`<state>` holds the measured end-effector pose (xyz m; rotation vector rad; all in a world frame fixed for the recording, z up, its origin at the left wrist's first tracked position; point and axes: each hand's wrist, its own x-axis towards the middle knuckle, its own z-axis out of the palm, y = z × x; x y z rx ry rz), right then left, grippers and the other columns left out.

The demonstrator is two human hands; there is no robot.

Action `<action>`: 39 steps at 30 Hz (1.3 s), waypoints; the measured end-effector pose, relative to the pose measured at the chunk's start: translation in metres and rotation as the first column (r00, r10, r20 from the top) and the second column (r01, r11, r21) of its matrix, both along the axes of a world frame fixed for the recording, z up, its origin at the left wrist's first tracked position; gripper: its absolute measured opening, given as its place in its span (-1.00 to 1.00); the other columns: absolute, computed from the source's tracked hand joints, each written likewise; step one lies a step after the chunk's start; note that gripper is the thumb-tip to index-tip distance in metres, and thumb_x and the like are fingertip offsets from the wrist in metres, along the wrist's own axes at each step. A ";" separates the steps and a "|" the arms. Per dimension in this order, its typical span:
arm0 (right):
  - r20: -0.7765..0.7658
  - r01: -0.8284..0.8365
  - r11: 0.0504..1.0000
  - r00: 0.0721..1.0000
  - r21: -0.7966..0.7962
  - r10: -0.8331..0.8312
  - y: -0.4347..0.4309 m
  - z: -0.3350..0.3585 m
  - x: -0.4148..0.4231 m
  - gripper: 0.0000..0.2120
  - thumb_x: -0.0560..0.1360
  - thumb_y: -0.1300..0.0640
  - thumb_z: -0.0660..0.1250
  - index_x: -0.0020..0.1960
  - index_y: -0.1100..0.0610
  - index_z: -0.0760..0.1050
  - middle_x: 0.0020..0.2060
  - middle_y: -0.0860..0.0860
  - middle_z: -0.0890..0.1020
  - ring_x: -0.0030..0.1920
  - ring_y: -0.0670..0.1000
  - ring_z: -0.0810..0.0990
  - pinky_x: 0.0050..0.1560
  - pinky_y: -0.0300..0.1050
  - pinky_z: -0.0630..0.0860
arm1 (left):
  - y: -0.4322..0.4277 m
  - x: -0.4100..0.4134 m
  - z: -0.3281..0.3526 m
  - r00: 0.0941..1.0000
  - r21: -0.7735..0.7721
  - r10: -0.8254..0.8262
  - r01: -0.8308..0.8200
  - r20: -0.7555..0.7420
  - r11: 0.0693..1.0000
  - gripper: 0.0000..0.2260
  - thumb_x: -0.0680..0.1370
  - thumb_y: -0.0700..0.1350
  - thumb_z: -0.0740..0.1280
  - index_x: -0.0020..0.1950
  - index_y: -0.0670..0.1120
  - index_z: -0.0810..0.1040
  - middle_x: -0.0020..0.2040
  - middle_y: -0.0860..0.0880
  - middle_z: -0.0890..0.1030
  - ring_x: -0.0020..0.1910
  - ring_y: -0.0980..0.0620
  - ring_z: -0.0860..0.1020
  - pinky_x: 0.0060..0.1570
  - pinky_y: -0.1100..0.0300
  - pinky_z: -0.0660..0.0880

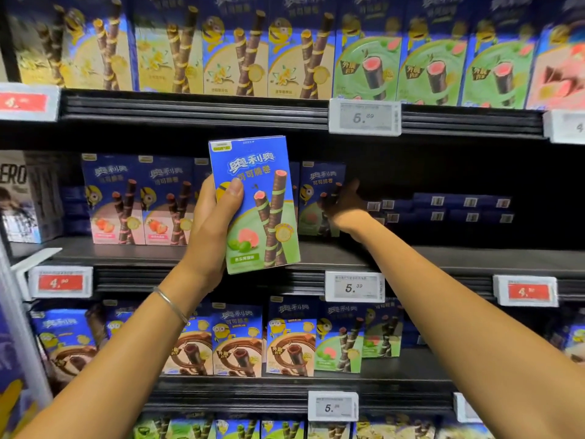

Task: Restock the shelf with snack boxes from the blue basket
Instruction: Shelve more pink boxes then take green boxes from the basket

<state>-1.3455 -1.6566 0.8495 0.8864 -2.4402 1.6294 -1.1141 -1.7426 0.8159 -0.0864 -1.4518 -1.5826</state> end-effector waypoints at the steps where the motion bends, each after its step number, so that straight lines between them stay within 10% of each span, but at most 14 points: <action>1: -0.018 0.014 0.999 1.000 0.031 -0.013 -0.001 0.001 -0.001 -0.38 0.60 0.15 0.35 0.50 0.27 0.09 0.39 0.13 0.48 0.32 0.18 0.52 -0.06 -0.39 0.42 | 0.001 -0.001 0.000 1.000 -0.004 -0.002 0.002 0.009 1.000 -0.64 0.60 0.09 0.30 0.34 -0.04 0.46 0.19 -0.02 0.72 0.08 -0.06 0.74 -0.05 0.09 0.69; 7: -0.094 0.006 0.989 0.996 0.149 0.008 -0.012 0.006 -0.007 -0.23 0.60 0.06 0.35 0.57 0.30 -0.04 0.41 0.10 0.48 0.36 0.16 0.50 0.36 0.06 0.43 | 0.000 -0.004 -0.001 0.999 -0.023 -0.008 0.009 0.036 1.000 -0.66 0.60 0.13 0.33 0.30 -0.01 0.47 0.17 0.00 0.73 0.07 -0.05 0.74 -0.07 0.11 0.69; 21: -0.235 0.037 0.967 0.972 0.253 0.025 -0.019 0.006 -0.015 -0.43 0.57 0.10 0.36 0.49 0.20 0.21 0.41 0.12 0.45 0.33 0.19 0.52 0.30 0.01 0.48 | -0.010 0.005 0.002 0.999 -0.032 0.028 -0.027 0.036 0.999 -0.61 0.60 0.10 0.31 0.36 -0.05 0.46 0.20 -0.03 0.72 0.09 -0.06 0.73 -0.01 0.06 0.70; 26: -0.284 0.053 0.918 0.956 0.394 0.067 -0.016 0.007 -0.015 -0.65 0.57 0.17 0.37 0.15 0.05 0.20 0.42 0.21 0.42 0.41 0.24 0.42 0.40 0.08 0.38 | -0.012 0.005 0.002 0.998 -0.054 0.027 -0.023 0.061 0.998 -0.68 0.60 0.11 0.31 0.30 0.00 0.48 0.20 -0.03 0.72 0.09 -0.07 0.73 -0.02 0.07 0.70; 32: -0.280 0.064 0.935 0.959 0.348 0.038 -0.018 0.003 -0.018 -0.31 0.51 0.12 0.46 0.52 0.21 0.20 0.44 0.17 0.41 0.38 0.24 0.47 0.36 0.08 0.44 | -0.011 0.004 0.000 0.996 -0.053 0.040 -0.036 0.074 0.998 -0.66 0.59 0.11 0.31 0.30 -0.01 0.48 0.22 -0.05 0.72 0.11 -0.09 0.73 0.02 0.02 0.70; 39: -0.257 -0.045 0.909 0.952 0.415 0.164 -0.014 0.005 -0.025 -0.48 0.54 0.13 0.43 0.44 0.23 0.39 0.41 0.15 0.48 0.42 0.17 0.44 0.43 0.08 0.37 | -0.009 0.004 -0.002 0.995 -0.064 0.033 -0.027 0.094 0.998 -0.70 0.59 0.09 0.30 0.27 0.00 0.48 0.15 0.02 0.73 0.06 -0.03 0.74 -0.05 0.11 0.70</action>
